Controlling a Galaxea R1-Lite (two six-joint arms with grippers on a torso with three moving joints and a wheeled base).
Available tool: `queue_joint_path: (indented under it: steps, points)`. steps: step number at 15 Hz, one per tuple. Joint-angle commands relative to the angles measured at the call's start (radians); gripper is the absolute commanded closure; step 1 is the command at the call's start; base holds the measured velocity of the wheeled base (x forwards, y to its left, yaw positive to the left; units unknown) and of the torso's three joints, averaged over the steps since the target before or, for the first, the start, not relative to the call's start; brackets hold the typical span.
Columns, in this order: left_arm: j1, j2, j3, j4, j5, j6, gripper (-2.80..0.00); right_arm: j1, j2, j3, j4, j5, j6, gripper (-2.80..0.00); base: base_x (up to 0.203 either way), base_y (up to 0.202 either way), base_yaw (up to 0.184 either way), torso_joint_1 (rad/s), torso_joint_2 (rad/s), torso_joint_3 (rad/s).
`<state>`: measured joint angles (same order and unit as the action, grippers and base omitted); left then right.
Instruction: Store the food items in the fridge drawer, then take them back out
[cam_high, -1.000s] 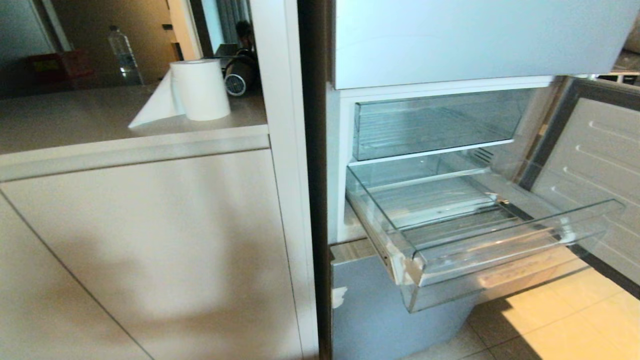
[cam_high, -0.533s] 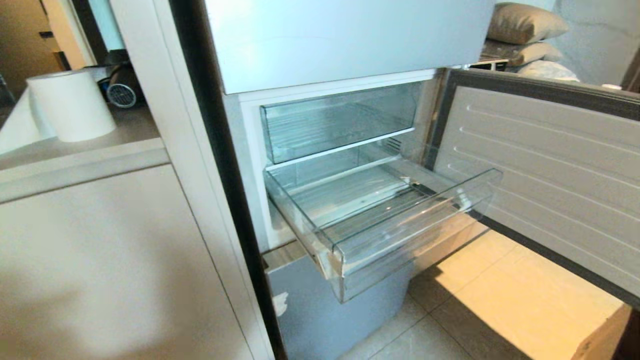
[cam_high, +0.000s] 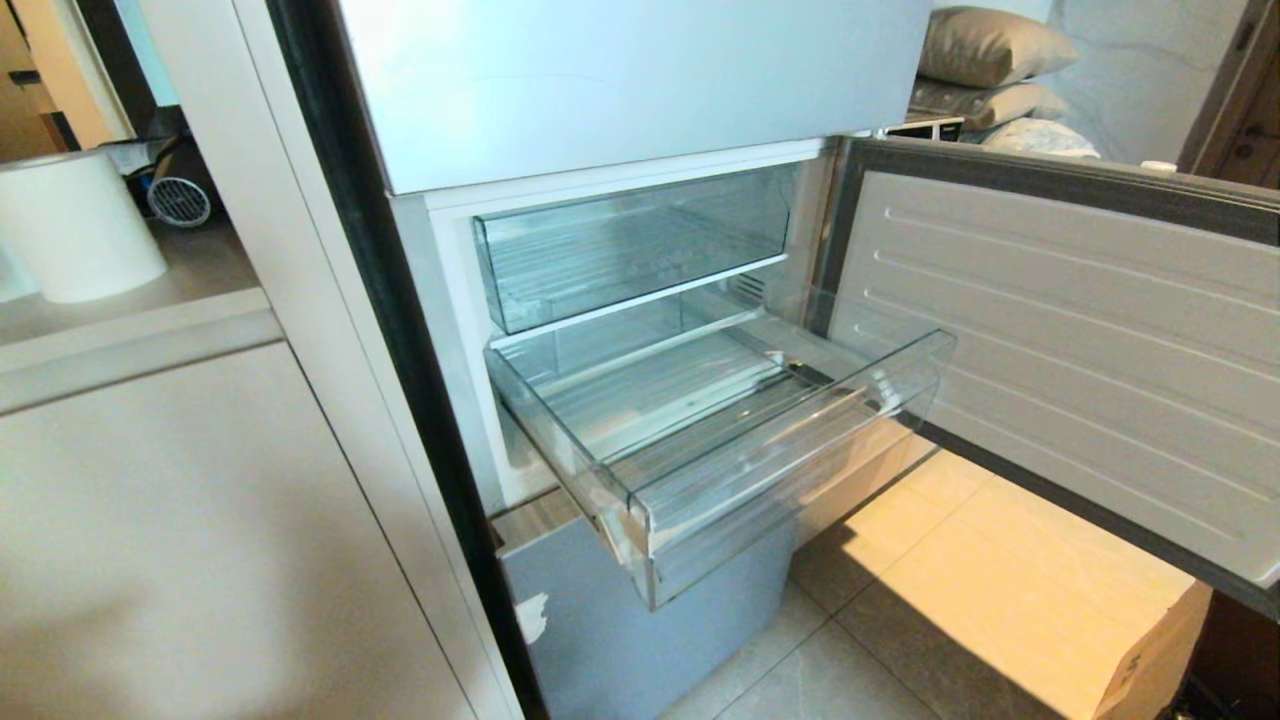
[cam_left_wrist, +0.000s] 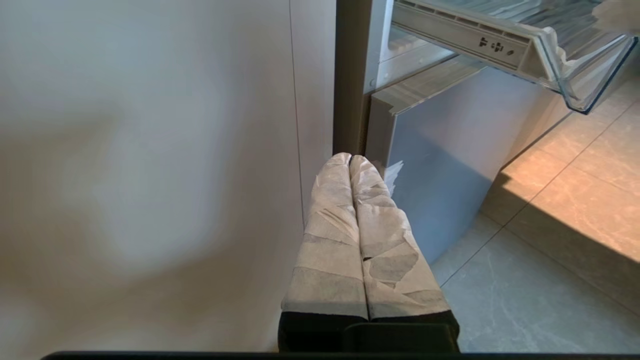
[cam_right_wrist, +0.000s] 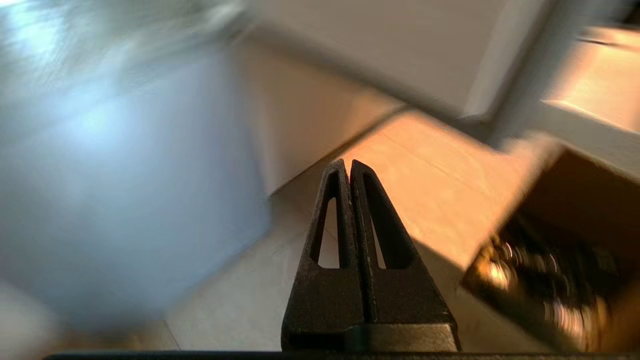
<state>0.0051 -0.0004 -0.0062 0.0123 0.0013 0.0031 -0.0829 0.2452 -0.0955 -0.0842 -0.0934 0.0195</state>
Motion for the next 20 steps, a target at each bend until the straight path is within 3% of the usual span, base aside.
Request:
queue_joint_path:
  steps: [1,4,5,7,9,13,20]
  points:
    - [0.001,0.000,0.000,0.000,0.000,0.000,0.00,-0.215,0.293,-0.136,-0.038,-0.042,0.135,0.00,0.000,0.000,0.000,0.000,0.00,0.000]
    - [0.001,0.000,0.000,0.000,0.000,0.000,0.00,-0.596,0.474,-0.254,-0.110,-0.017,0.226,0.00,0.000,0.000,0.000,0.000,0.00,0.000]
    - [0.001,0.000,0.000,0.000,0.000,0.000,0.00,-0.717,0.529,-0.280,-0.144,0.023,0.240,-2.80,0.000,0.000,0.000,0.000,0.00,0.000]
    - [0.001,0.000,0.000,0.000,0.000,0.000,0.00,-0.965,0.632,-0.342,-0.190,0.162,0.253,-2.80,0.000,0.000,0.000,0.000,0.00,0.000]
    - [0.001,0.000,0.000,0.000,0.000,0.000,0.00,-1.117,0.781,-0.417,-0.223,0.281,0.250,-2.80,0.000,0.000,0.000,0.000,0.00,0.000]
    - [0.001,0.000,0.000,0.000,0.000,0.000,0.00,-1.200,1.031,-0.484,-0.283,0.334,0.133,-2.80,0.000,0.000,0.000,0.000,0.00,0.000]
    - [0.001,0.000,0.000,0.000,0.000,0.000,0.00,-1.262,1.433,-0.573,-0.599,0.282,0.098,-2.80,0.000,0.000,0.000,0.000,0.00,0.000]
